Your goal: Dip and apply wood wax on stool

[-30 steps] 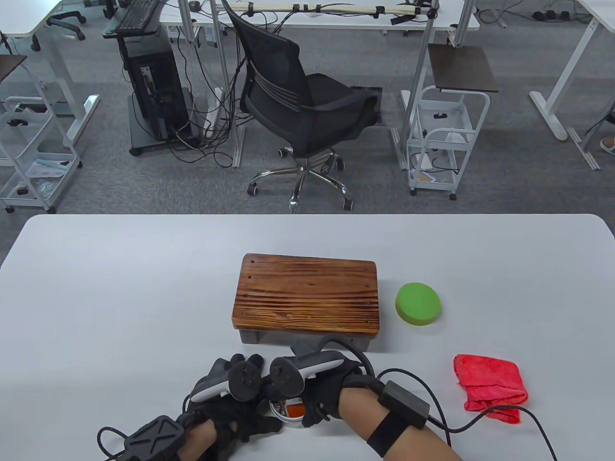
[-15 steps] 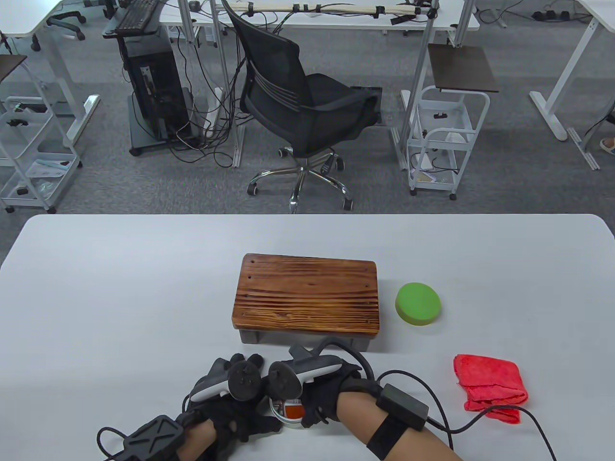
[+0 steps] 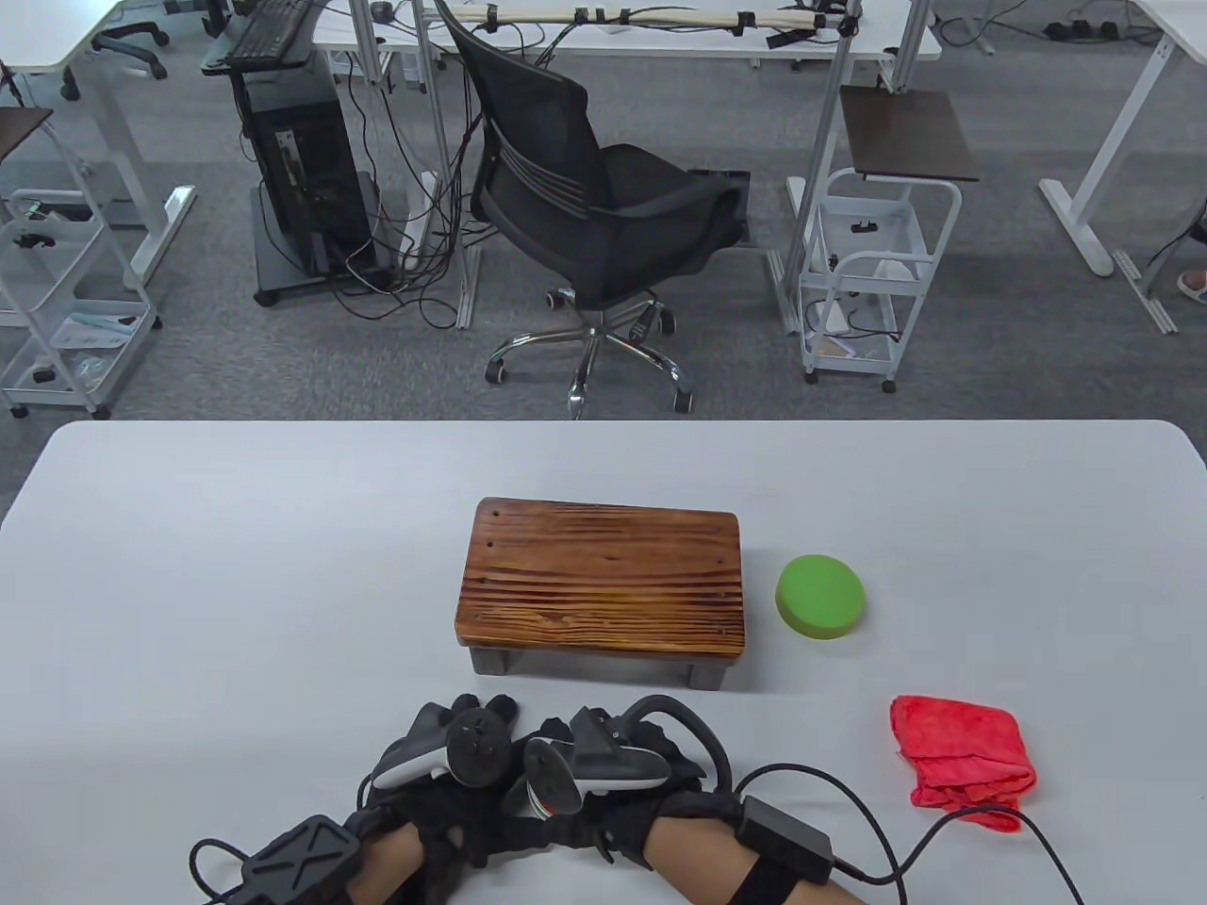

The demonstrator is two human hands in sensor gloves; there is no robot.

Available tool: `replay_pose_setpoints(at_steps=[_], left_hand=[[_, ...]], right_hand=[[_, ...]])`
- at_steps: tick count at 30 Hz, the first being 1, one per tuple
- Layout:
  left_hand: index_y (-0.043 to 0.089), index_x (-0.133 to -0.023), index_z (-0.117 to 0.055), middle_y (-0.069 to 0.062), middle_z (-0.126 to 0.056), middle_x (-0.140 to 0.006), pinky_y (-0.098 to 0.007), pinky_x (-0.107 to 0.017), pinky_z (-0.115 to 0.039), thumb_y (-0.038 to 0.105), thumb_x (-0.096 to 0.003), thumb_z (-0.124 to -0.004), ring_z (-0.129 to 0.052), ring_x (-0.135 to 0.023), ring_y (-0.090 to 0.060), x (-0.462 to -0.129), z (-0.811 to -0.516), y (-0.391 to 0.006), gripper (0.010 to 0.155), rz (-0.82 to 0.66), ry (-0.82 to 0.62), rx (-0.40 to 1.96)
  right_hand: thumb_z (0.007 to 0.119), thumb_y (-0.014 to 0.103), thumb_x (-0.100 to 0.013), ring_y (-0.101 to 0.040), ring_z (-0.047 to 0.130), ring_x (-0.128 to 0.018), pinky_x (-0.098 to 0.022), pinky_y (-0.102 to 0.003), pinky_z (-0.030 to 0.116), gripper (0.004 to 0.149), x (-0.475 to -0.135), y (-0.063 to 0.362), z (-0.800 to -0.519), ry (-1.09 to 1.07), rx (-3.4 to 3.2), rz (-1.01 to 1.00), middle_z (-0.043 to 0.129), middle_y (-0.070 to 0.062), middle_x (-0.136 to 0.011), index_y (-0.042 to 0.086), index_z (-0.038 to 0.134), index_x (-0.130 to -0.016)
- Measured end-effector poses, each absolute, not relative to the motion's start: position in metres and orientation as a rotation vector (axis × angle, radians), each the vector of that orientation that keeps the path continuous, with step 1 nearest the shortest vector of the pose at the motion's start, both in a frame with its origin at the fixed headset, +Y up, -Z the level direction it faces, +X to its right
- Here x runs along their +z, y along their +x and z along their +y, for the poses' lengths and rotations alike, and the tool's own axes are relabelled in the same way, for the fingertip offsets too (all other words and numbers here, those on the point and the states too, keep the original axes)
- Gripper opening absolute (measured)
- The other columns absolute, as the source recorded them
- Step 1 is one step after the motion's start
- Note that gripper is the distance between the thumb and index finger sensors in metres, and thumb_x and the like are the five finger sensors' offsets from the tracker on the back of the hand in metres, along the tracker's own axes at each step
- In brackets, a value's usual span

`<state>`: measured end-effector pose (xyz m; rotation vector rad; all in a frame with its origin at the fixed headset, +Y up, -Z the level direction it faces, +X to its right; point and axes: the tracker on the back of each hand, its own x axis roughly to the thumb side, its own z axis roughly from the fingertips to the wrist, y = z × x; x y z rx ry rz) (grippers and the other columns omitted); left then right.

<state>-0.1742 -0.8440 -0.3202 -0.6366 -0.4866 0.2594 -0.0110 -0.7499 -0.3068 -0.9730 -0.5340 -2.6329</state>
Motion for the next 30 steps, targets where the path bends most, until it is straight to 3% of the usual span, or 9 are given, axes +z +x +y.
replay_pose_setpoints(at_steps=[2, 4, 6, 9, 15, 24, 30], left_hand=[[0.048, -0.109, -0.012, -0.013, 0.023, -0.114, -0.081, -0.056, 0.005, 0.076, -0.0545, -0.068, 0.024, -0.094, -0.052, -0.320, -0.844, -0.174, 0.083, -0.487, -0.636, 0.260], [0.048, -0.109, -0.012, -0.013, 0.023, -0.114, -0.081, -0.056, 0.005, 0.075, -0.0545, -0.068, 0.024, -0.094, -0.052, -0.320, -0.844, -0.174, 0.083, -0.486, -0.636, 0.260], [0.048, -0.109, -0.013, -0.013, 0.022, -0.114, -0.081, -0.056, 0.005, 0.075, -0.0545, -0.068, 0.024, -0.094, -0.052, -0.320, -0.844, -0.174, 0.083, -0.486, -0.636, 0.261], [0.048, -0.109, -0.013, -0.013, 0.022, -0.114, -0.081, -0.056, 0.005, 0.075, -0.0549, -0.068, 0.024, -0.094, -0.052, -0.320, -0.844, -0.175, 0.082, -0.485, -0.636, 0.263], [0.049, -0.109, -0.014, -0.013, 0.022, -0.114, -0.081, -0.056, 0.005, 0.076, -0.0545, -0.068, 0.024, -0.094, -0.052, -0.321, -0.844, -0.175, 0.082, -0.484, -0.636, 0.265], [0.051, -0.109, -0.015, -0.012, 0.022, -0.114, -0.081, -0.056, 0.005, 0.076, -0.0557, -0.066, 0.025, -0.094, -0.052, -0.321, -0.844, -0.175, 0.078, -0.483, -0.637, 0.267], [0.050, -0.109, -0.015, -0.012, 0.022, -0.114, -0.081, -0.056, 0.005, 0.076, -0.0556, -0.065, 0.024, -0.094, -0.052, -0.322, -0.844, -0.176, 0.078, -0.482, -0.635, 0.267]], right_hand=[[0.084, 0.064, -0.048, -0.026, 0.080, -0.091, -0.059, -0.051, 0.083, 0.085, -0.314, -0.008, -0.745, -1.156, -2.650, -0.648, 0.049, -0.008, -0.112, 0.029, 0.038, -0.111], [0.094, 0.057, -0.045, -0.029, 0.074, -0.099, -0.063, -0.057, 0.080, 0.089, -0.319, -0.009, -0.742, -1.265, -2.595, -0.660, 0.039, -0.006, -0.116, 0.038, 0.036, -0.110], [0.096, 0.054, -0.045, -0.030, 0.070, -0.103, -0.066, -0.057, 0.078, 0.084, -0.323, -0.011, -0.741, -1.249, -2.514, -0.661, 0.037, 0.000, -0.117, 0.047, 0.038, -0.105], [0.097, 0.049, -0.048, -0.022, 0.072, -0.102, -0.067, -0.054, 0.079, 0.079, -0.327, -0.015, -0.743, -1.272, -2.469, -0.701, 0.040, 0.004, -0.115, 0.049, 0.041, -0.103], [0.095, 0.048, -0.050, -0.022, 0.076, -0.096, -0.068, -0.046, 0.081, 0.066, -0.331, -0.018, -0.747, -1.273, -2.435, -0.693, 0.051, 0.008, -0.110, 0.046, 0.052, -0.099], [0.090, 0.056, -0.049, -0.024, 0.083, -0.087, -0.062, -0.042, 0.085, 0.068, -0.325, -0.012, -0.752, -1.266, -2.495, -0.590, 0.057, 0.002, -0.107, 0.036, 0.053, -0.103], [0.076, 0.067, -0.048, -0.024, 0.089, -0.074, -0.049, -0.039, 0.089, 0.073, -0.310, -0.015, -0.758, -1.136, -2.551, -0.401, 0.062, -0.004, -0.101, 0.026, 0.053, -0.103]])
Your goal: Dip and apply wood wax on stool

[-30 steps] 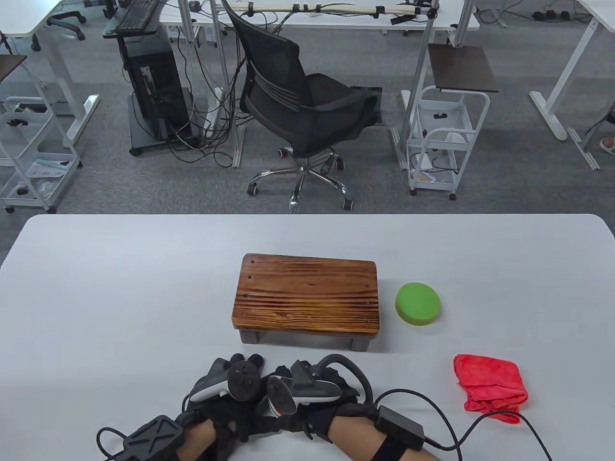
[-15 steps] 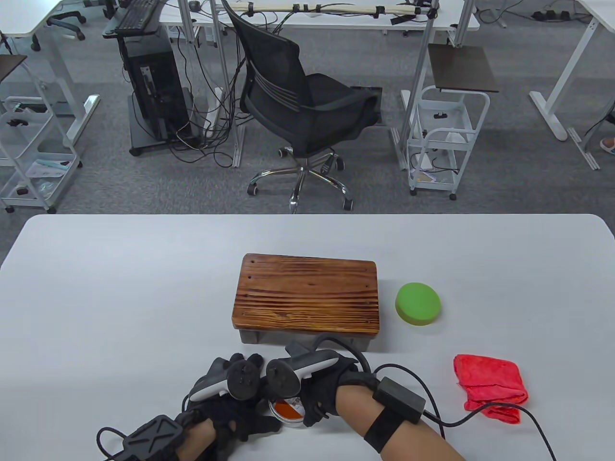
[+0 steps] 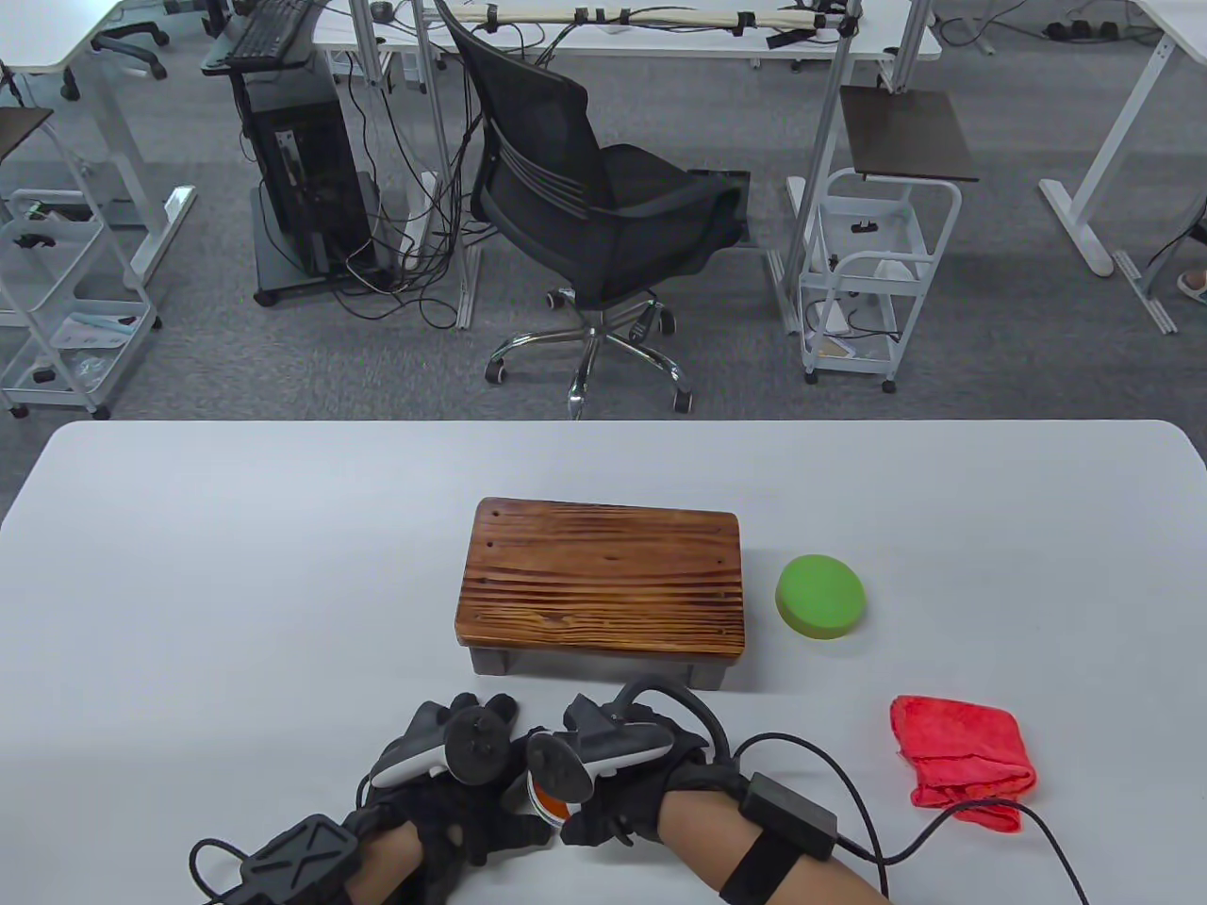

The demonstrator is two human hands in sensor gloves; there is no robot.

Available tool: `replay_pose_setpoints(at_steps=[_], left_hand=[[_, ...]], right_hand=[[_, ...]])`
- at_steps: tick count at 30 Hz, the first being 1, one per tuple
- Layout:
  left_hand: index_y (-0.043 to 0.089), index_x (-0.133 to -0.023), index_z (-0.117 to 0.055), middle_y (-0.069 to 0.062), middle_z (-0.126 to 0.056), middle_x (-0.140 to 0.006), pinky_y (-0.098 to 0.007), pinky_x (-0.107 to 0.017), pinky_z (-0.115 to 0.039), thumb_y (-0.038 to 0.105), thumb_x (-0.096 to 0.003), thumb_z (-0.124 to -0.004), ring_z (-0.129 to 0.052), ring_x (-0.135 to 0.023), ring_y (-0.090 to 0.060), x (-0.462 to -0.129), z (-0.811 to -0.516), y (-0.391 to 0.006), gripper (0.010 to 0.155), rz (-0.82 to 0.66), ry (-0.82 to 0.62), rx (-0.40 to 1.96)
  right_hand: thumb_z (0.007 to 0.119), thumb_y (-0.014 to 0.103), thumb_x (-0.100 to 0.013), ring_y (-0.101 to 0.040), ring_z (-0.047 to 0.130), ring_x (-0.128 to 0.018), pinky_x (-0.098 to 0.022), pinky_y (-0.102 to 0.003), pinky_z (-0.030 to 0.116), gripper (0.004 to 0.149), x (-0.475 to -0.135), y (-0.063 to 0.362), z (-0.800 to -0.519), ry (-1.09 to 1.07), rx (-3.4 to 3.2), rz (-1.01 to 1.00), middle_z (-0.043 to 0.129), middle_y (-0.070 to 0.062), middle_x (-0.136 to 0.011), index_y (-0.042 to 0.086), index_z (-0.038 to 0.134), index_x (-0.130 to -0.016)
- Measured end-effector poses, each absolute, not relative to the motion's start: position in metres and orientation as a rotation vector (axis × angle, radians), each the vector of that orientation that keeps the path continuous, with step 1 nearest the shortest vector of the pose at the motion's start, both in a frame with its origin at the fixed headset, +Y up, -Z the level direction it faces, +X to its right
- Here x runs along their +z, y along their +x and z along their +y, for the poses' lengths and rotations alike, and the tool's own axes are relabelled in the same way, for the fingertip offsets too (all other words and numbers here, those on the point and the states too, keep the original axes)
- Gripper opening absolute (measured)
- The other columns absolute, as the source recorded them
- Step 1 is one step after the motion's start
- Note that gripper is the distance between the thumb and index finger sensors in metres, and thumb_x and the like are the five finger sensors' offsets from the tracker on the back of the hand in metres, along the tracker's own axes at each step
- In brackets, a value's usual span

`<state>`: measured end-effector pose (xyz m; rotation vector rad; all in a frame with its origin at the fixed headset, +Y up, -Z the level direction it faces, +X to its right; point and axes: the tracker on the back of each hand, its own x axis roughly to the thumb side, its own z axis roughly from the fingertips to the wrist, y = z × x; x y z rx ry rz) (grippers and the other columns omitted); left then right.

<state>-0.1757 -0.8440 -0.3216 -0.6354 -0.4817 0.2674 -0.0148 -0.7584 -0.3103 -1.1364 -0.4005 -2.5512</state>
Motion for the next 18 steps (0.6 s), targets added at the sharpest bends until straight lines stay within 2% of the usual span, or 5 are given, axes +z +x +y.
replay_pose_setpoints(at_steps=[7, 10, 11, 13, 18], left_hand=[[0.048, -0.109, -0.013, -0.012, 0.022, -0.114, -0.081, -0.056, 0.005, 0.076, -0.0550, -0.066, 0.024, -0.094, -0.052, -0.321, -0.844, -0.176, 0.081, -0.480, -0.633, 0.261], [0.048, -0.109, -0.014, -0.012, 0.022, -0.114, -0.081, -0.056, 0.005, 0.076, -0.0548, -0.066, 0.024, -0.094, -0.052, -0.321, -0.844, -0.176, 0.081, -0.480, -0.633, 0.261], [0.048, -0.109, -0.013, -0.012, 0.022, -0.114, -0.081, -0.056, 0.005, 0.076, -0.0549, -0.066, 0.024, -0.094, -0.052, -0.321, -0.844, -0.176, 0.081, -0.480, -0.633, 0.261], [0.049, -0.109, -0.013, -0.012, 0.022, -0.114, -0.081, -0.056, 0.005, 0.076, -0.0549, -0.066, 0.024, -0.094, -0.052, -0.321, -0.845, -0.176, 0.081, -0.480, -0.634, 0.260], [0.049, -0.109, -0.014, -0.012, 0.022, -0.114, -0.081, -0.056, 0.005, 0.076, -0.0552, -0.066, 0.024, -0.094, -0.052, -0.321, -0.845, -0.176, 0.080, -0.480, -0.635, 0.263]], right_hand=[[0.072, 0.069, -0.049, -0.020, 0.094, -0.063, -0.040, -0.034, 0.093, 0.073, -0.303, -0.016, -0.760, -0.942, -2.674, -0.378, 0.066, -0.006, -0.098, 0.022, 0.057, -0.102], [0.074, 0.070, -0.049, -0.026, 0.088, -0.078, -0.051, -0.041, 0.089, 0.077, -0.310, -0.014, -0.755, -1.051, -2.607, -0.565, 0.056, -0.006, -0.106, 0.026, 0.049, -0.107], [0.078, 0.072, -0.047, -0.027, 0.086, -0.084, -0.054, -0.044, 0.088, 0.081, -0.312, -0.012, -0.752, -1.066, -2.612, -0.565, 0.047, -0.008, -0.112, 0.034, 0.042, -0.109], [0.089, 0.063, -0.046, -0.031, 0.080, -0.095, -0.061, -0.053, 0.083, 0.080, -0.319, -0.012, -0.744, -1.275, -2.531, -0.579, 0.035, -0.007, -0.117, 0.045, 0.040, -0.107], [0.095, 0.052, -0.048, -0.026, 0.076, -0.100, -0.066, -0.055, 0.080, 0.075, -0.325, -0.020, -0.743, -1.332, -2.385, -0.616, 0.035, 0.002, -0.117, 0.052, 0.042, -0.101]])
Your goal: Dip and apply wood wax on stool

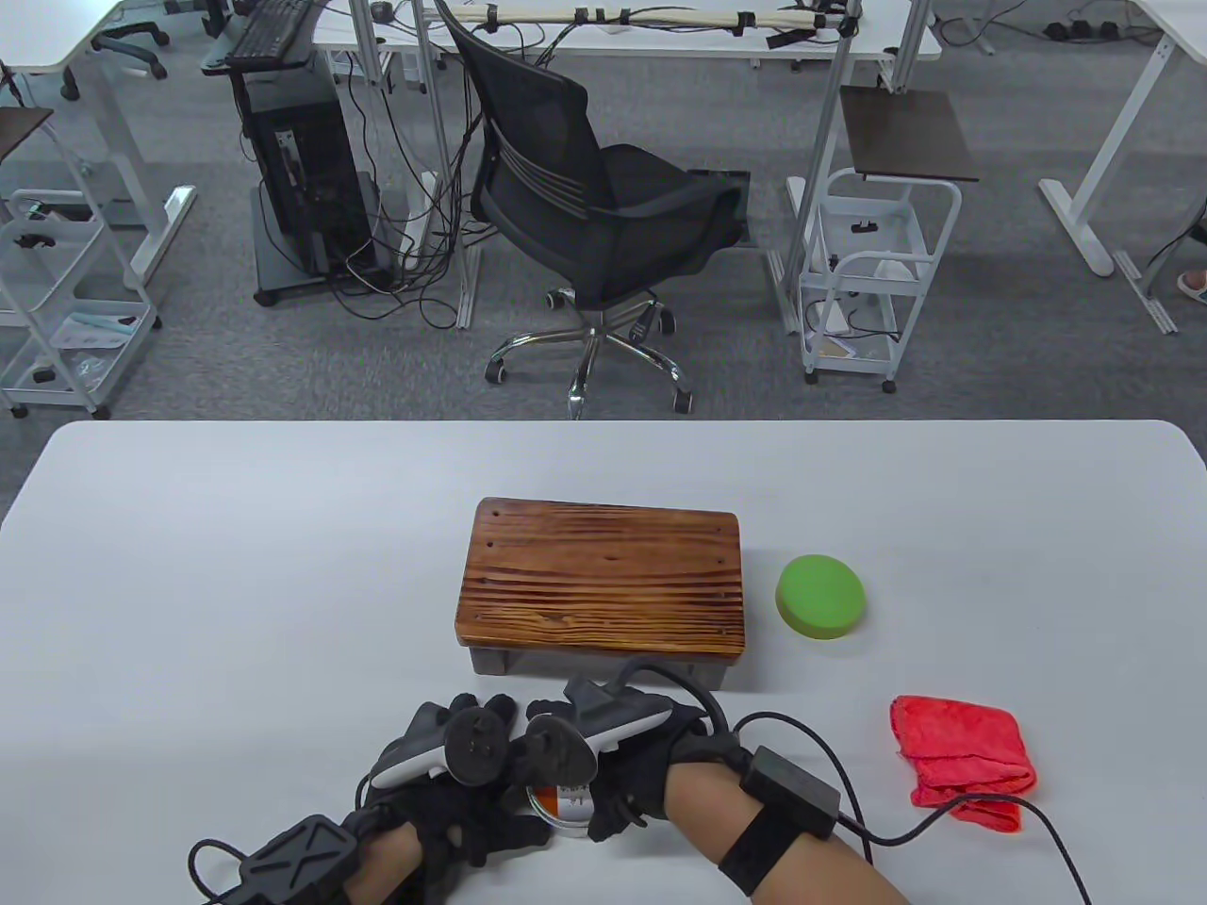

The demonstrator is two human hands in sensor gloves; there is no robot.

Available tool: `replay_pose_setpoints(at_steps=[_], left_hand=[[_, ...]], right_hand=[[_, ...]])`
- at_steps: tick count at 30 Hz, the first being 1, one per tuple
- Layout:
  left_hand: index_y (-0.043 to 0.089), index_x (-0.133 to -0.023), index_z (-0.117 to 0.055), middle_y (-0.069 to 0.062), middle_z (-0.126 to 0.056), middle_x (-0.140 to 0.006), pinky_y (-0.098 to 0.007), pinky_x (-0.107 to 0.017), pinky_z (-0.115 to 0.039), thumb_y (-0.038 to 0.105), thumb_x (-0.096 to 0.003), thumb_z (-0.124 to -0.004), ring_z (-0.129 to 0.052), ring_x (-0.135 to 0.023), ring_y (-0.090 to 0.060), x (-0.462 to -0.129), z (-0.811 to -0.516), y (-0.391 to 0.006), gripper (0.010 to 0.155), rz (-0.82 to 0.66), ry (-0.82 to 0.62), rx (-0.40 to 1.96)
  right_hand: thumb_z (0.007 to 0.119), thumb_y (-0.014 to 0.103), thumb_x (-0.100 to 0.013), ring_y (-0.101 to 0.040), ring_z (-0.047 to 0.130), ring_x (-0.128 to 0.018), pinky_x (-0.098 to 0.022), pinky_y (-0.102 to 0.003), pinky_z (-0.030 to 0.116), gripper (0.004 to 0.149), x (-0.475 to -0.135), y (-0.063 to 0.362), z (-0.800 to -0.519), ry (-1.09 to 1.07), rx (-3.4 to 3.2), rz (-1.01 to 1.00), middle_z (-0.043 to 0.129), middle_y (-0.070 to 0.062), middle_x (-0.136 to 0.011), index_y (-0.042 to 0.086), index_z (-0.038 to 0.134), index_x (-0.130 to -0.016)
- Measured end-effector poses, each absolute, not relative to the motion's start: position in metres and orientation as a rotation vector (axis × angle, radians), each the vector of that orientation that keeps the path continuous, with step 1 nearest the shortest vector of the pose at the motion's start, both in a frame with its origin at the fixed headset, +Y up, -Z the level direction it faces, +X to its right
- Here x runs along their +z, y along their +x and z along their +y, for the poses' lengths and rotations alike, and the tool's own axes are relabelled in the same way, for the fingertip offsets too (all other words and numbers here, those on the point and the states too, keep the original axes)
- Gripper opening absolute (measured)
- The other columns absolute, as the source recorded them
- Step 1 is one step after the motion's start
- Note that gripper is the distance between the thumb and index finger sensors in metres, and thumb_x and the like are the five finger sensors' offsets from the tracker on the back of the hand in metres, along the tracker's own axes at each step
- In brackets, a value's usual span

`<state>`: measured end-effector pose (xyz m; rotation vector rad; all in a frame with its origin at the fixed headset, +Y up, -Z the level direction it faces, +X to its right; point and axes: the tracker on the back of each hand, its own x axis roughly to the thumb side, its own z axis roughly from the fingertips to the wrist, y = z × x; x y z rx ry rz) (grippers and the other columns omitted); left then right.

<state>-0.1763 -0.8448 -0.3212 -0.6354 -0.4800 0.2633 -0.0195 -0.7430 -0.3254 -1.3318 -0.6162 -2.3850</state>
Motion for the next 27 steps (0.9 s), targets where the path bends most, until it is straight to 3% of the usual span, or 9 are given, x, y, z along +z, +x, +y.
replay_pose_setpoints(at_steps=[7, 15, 27], left_hand=[[0.049, -0.109, -0.014, -0.012, 0.022, -0.114, -0.080, -0.056, 0.005, 0.076, -0.0553, -0.066, 0.024, -0.094, -0.051, -0.321, -0.845, -0.176, 0.080, -0.479, -0.636, 0.266], [0.050, -0.109, -0.014, -0.012, 0.022, -0.114, -0.080, -0.056, 0.006, 0.076, -0.0557, -0.064, 0.025, -0.094, -0.051, -0.321, -0.845, -0.177, 0.078, -0.482, -0.637, 0.263], [0.047, -0.109, -0.011, -0.011, 0.022, -0.114, -0.080, -0.056, 0.005, 0.076, -0.0548, -0.065, 0.025, -0.094, -0.051, -0.321, -0.845, -0.177, 0.082, -0.477, -0.636, 0.257]], right_hand=[[0.095, 0.050, -0.048, -0.029, 0.076, -0.094, -0.067, -0.045, 0.082, 0.069, -0.325, -0.024, -0.752, -1.351, -2.355, -0.610, 0.049, 0.005, -0.110, 0.045, 0.049, -0.100], [0.091, 0.053, -0.049, -0.030, 0.078, -0.090, -0.065, -0.043, 0.083, 0.068, -0.321, -0.018, -0.755, -1.310, -2.419, -0.585, 0.051, 0.000, -0.109, 0.041, 0.049, -0.101], [0.080, 0.068, -0.047, -0.021, 0.091, -0.068, -0.046, -0.031, 0.091, 0.073, -0.310, -0.020, -0.758, -1.003, -2.626, -0.461, 0.062, -0.007, -0.101, 0.031, 0.051, -0.103]])
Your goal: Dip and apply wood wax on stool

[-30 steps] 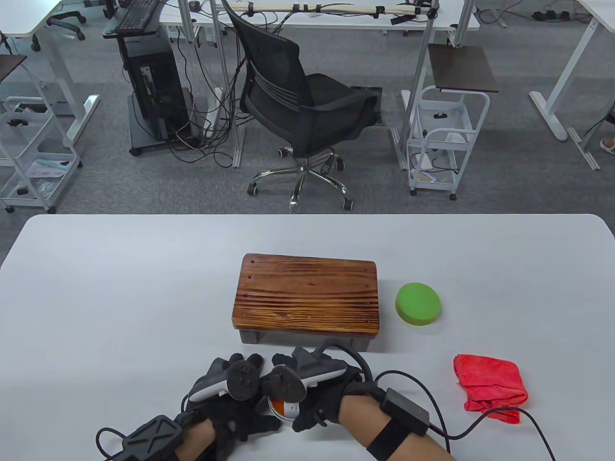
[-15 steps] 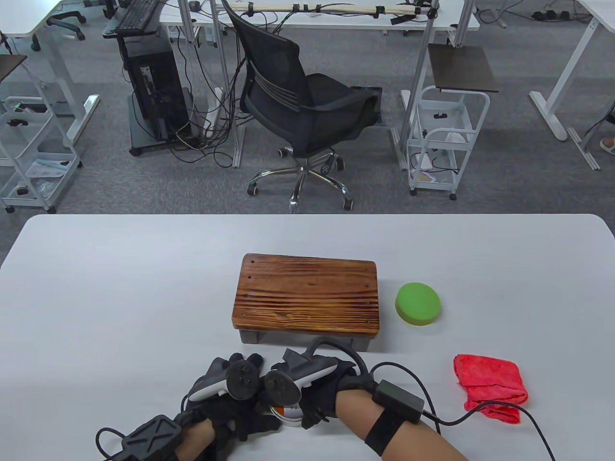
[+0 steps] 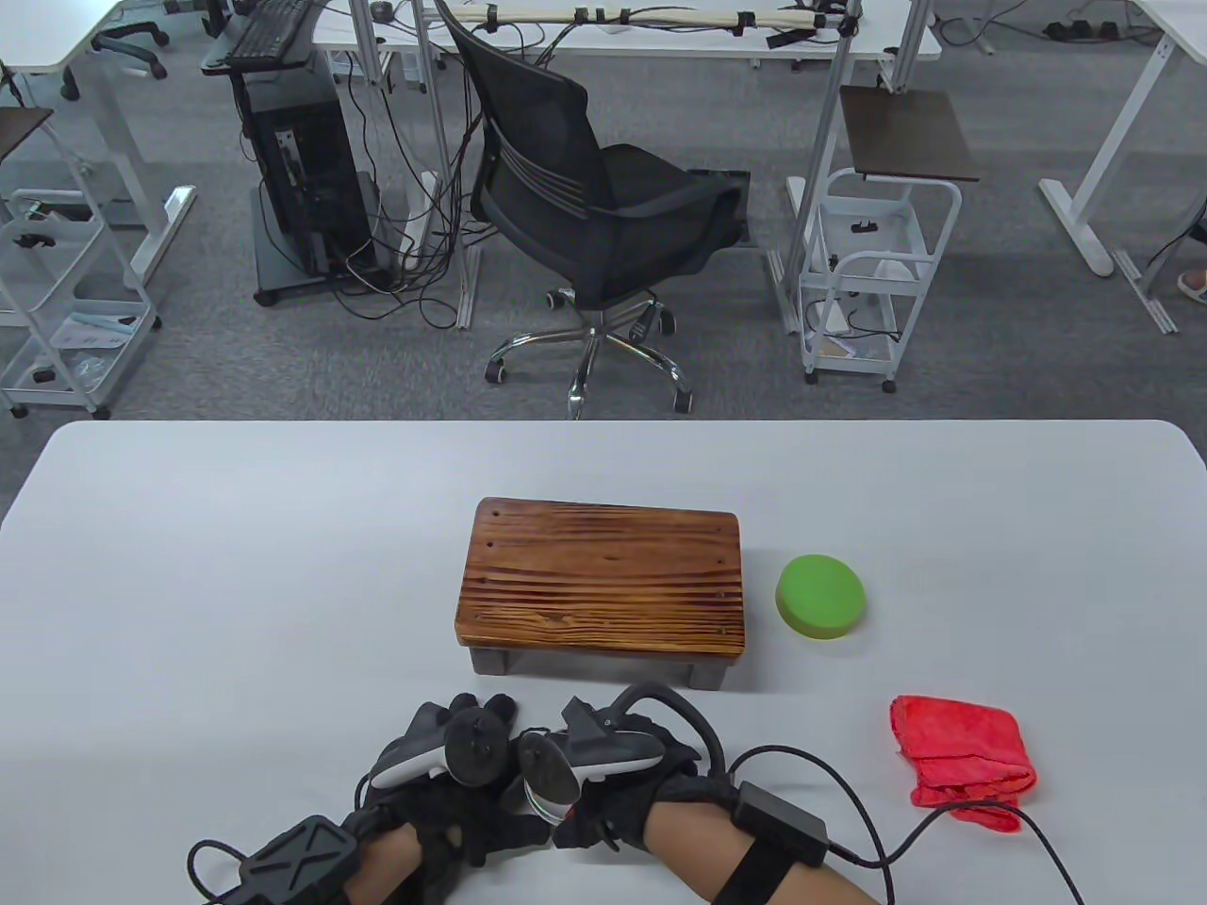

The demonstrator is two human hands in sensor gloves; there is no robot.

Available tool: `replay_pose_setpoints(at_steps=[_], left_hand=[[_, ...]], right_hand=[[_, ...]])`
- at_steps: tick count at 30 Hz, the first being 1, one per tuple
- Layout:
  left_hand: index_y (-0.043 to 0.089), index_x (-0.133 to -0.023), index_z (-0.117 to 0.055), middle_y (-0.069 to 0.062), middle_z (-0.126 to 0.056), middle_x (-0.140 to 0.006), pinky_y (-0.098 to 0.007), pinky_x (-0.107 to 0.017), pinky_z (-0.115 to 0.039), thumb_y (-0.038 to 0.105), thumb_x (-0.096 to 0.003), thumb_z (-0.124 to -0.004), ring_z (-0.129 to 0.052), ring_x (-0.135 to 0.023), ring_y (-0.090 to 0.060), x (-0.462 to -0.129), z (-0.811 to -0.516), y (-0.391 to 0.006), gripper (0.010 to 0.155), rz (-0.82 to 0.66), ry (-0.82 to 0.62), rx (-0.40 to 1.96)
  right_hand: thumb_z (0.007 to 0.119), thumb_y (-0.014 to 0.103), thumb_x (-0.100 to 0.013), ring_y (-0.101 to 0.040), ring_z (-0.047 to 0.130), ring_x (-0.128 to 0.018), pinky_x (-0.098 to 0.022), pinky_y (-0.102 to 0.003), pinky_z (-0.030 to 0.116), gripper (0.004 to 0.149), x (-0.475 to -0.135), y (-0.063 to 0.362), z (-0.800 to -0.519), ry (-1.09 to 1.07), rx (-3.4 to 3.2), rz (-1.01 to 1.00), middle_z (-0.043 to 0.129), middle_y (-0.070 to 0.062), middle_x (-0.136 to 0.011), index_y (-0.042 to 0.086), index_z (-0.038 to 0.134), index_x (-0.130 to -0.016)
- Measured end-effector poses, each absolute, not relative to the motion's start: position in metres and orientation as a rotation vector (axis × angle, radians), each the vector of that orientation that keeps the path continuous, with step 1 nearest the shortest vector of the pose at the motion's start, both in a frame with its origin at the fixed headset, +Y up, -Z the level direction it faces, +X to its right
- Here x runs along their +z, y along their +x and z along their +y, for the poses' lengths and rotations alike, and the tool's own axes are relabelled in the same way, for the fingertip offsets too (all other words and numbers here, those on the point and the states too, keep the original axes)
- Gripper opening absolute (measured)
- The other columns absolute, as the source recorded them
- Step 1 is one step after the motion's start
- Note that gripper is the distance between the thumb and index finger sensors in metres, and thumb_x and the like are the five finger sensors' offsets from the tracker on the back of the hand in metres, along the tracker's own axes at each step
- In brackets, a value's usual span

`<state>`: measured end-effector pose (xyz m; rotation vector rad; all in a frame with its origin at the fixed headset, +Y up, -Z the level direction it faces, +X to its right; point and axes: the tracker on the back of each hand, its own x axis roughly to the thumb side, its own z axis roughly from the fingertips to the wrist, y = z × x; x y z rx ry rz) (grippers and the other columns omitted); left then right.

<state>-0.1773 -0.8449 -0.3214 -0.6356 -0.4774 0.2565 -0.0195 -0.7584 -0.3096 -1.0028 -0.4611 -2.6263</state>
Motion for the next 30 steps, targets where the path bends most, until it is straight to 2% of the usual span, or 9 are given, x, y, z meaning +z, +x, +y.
replay_pose_setpoints(at_steps=[2, 4, 7, 9, 11, 17, 26, 30], left_hand=[[0.047, -0.109, -0.011, -0.011, 0.023, -0.114, -0.080, -0.056, 0.006, 0.076, -0.0549, -0.065, 0.025, -0.094, -0.050, -0.321, -0.845, -0.178, 0.082, -0.476, -0.637, 0.258], [0.047, -0.109, -0.012, -0.012, 0.023, -0.114, -0.080, -0.056, 0.005, 0.076, -0.0548, -0.065, 0.025, -0.094, -0.050, -0.321, -0.845, -0.178, 0.082, -0.475, -0.637, 0.258], [0.048, -0.109, -0.012, -0.012, 0.023, -0.114, -0.080, -0.056, 0.006, 0.076, -0.0550, -0.065, 0.025, -0.094, -0.050, -0.321, -0.845, -0.177, 0.081, -0.475, -0.637, 0.258], [0.048, -0.109, -0.011, -0.012, 0.023, -0.114, -0.080, -0.056, 0.006, 0.076, -0.0552, -0.065, 0.025, -0.094, -0.050, -0.321, -0.845, -0.177, 0.081, -0.475, -0.638, 0.257], [0.048, -0.109, -0.011, -0.012, 0.023, -0.114, -0.080, -0.056, 0.006, 0.076, -0.0551, -0.065, 0.025, -0.094, -0.050, -0.321, -0.845, -0.177, 0.081, -0.475, -0.639, 0.258], [0.048, -0.109, -0.012, -0.012, 0.023, -0.114, -0.080, -0.056, 0.006, 0.076, -0.0555, -0.065, 0.025, -0.094, -0.050, -0.321, -0.845, -0.177, 0.080, -0.475, -0.640, 0.260], [0.048, -0.109, -0.011, -0.012, 0.023, -0.113, -0.080, -0.056, 0.005, 0.076, -0.0552, -0.065, 0.025, -0.094, -0.050, -0.322, -0.845, -0.177, 0.081, -0.475, -0.637, 0.255], [0.047, -0.109, -0.010, -0.013, 0.023, -0.113, -0.080, -0.055, 0.005, 0.076, -0.0559, -0.063, 0.025, -0.094, -0.050, -0.321, -0.845, -0.177, 0.081, -0.472, -0.637, 0.256]], right_hand=[[0.080, 0.068, -0.048, -0.020, 0.090, -0.072, -0.048, -0.033, 0.091, 0.073, -0.312, -0.018, -0.756, -1.001, -2.602, -0.512, 0.061, -0.006, -0.102, 0.032, 0.049, -0.104], [0.082, 0.068, -0.048, -0.023, 0.085, -0.083, -0.055, -0.037, 0.088, 0.075, -0.317, -0.015, -0.752, -1.064, -2.589, -0.589, 0.053, -0.007, -0.109, 0.035, 0.045, -0.105], [0.089, 0.059, -0.047, -0.030, 0.072, -0.100, -0.066, -0.056, 0.077, 0.073, -0.321, -0.015, -0.750, -1.284, -2.503, -0.570, 0.041, -0.003, -0.115, 0.045, 0.045, -0.104], [0.090, 0.058, -0.048, -0.026, 0.072, -0.101, -0.066, -0.055, 0.078, 0.070, -0.324, -0.018, -0.750, -1.299, -2.407, -0.569, 0.041, 0.001, -0.115, 0.049, 0.045, -0.100], [0.091, 0.054, -0.049, -0.029, 0.072, -0.099, -0.067, -0.052, 0.078, 0.069, -0.325, -0.020, -0.752, -1.319, -2.396, -0.619, 0.045, 0.003, -0.112, 0.047, 0.046, -0.100], [0.092, 0.052, -0.049, -0.031, 0.077, -0.092, -0.065, -0.042, 0.082, 0.066, -0.326, -0.021, -0.753, -1.330, -2.420, -0.606, 0.051, 0.002, -0.110, 0.045, 0.050, -0.099], [0.086, 0.060, -0.049, -0.030, 0.080, -0.085, -0.060, -0.038, 0.084, 0.069, -0.321, -0.016, -0.758, -1.252, -2.505, -0.547, 0.052, 0.000, -0.108, 0.042, 0.047, -0.102], [0.083, 0.063, -0.049, -0.029, 0.083, -0.079, -0.055, -0.036, 0.085, 0.070, -0.316, -0.012, -0.760, -1.121, -2.629, -0.506, 0.054, -0.002, -0.107, 0.038, 0.048, -0.104]])
